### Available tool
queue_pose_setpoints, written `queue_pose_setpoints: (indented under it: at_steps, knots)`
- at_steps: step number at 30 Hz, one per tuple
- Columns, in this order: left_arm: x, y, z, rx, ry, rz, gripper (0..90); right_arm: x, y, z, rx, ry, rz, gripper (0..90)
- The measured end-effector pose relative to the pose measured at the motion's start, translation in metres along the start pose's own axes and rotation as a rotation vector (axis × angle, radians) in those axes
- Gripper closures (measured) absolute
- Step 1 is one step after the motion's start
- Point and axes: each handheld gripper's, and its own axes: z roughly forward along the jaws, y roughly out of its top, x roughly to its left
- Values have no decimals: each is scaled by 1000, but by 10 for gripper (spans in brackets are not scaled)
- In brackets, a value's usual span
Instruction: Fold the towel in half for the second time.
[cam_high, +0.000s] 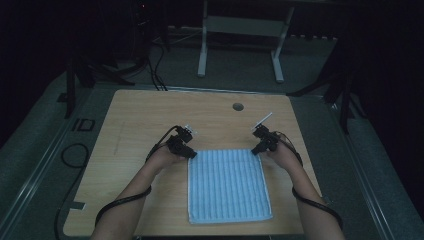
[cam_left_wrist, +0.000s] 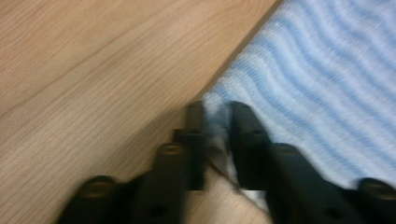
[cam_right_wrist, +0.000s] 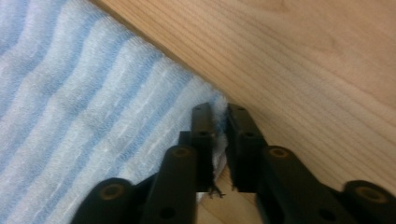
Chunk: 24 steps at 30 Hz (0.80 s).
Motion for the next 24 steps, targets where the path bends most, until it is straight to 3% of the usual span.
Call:
queue_pose_setpoints:
  at_steps: [6, 12, 24]
  knots:
    - [-2, 6, -12, -22, 61, 13, 874, 2, 3, -12, -38, -22, -21, 848]
    - [-8, 14, -38, -75, 151, 44, 875, 8, 8, -34, -100, -43, -48, 847]
    - [-18, 18, -98, -185, 197, 84, 873, 30, 16, -98, -278, -106, -125, 845]
